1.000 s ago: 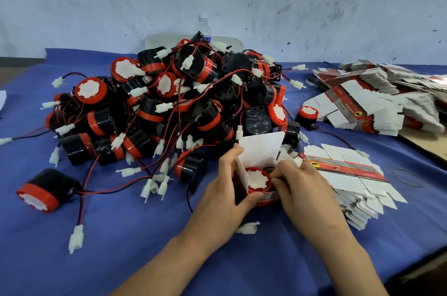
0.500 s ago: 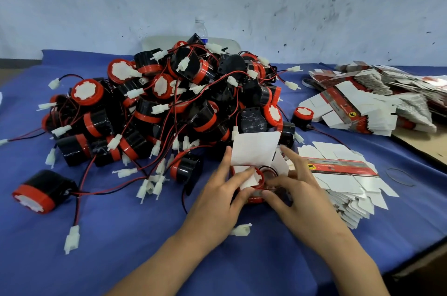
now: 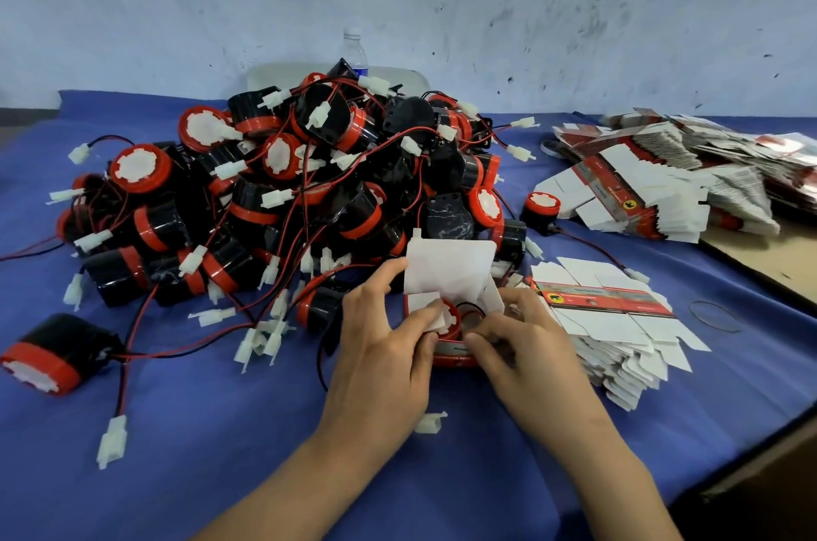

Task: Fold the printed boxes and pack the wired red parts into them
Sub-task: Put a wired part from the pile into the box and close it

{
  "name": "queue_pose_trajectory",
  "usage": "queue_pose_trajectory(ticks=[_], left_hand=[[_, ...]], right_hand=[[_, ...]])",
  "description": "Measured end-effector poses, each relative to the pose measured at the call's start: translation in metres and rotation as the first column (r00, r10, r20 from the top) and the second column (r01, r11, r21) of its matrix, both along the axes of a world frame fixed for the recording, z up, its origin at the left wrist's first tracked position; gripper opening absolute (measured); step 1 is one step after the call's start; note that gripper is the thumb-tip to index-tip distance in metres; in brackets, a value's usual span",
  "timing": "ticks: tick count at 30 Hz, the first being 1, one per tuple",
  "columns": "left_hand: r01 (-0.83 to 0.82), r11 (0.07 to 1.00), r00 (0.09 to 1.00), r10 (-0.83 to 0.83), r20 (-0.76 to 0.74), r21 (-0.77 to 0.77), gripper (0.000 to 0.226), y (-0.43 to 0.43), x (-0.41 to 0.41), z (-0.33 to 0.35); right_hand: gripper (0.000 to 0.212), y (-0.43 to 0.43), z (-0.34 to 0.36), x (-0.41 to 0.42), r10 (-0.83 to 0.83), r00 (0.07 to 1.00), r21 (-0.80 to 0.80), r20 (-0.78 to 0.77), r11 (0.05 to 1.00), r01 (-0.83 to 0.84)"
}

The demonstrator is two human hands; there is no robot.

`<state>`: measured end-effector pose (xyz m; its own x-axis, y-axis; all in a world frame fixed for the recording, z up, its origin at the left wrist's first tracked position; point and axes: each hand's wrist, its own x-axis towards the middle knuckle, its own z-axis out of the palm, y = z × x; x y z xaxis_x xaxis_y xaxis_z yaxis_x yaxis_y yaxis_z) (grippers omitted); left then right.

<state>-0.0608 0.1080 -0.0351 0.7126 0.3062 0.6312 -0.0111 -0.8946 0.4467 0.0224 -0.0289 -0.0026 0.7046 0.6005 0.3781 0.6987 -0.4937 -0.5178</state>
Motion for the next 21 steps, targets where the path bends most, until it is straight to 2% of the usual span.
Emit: queue_pose_trajectory(ticks=[3, 8, 13, 17, 21], left_hand=[[0.079, 0.996, 0.996, -0.08, -0.049, -0.035, 0.025, 0.001, 0.001, 0.002], [0.269, 0.963, 0.952, -0.271, -0.141, -0.036, 0.038, -0.001, 0.002, 0.001], [0.293, 0.955, 0.95, -0.295, -0.102, -0.035, 0.039, 0.0, 0.004, -0.002], [0.289, 0.957, 0.95, -0.29, -0.117, -0.02, 0.043, -0.001, 0.005, -0.003], [0.271, 0.962, 0.957, -0.274, -0.095, -0.041, 0.038, 0.0, 0.006, -0.002]], right_hand=[[0.015, 0.002, 0.003, -0.007, -0.027, 0.999, -0.039, 0.047, 0.999, 0.029], [0.022, 0.006, 0.01, -0.018, -0.055, 0.995, -0.211, 0.079, 0.975, 0.071], [0.025, 0.006, 0.014, -0.022, -0.102, 0.992, -0.407, 0.08, 0.905, 0.126], [0.024, 0.009, 0.008, -0.02, -0.107, 0.993, -0.384, 0.053, 0.915, 0.119], [0.012, 0.009, 0.0, -0.012, -0.05, 0.999, -0.178, 0.001, 0.983, 0.049]])
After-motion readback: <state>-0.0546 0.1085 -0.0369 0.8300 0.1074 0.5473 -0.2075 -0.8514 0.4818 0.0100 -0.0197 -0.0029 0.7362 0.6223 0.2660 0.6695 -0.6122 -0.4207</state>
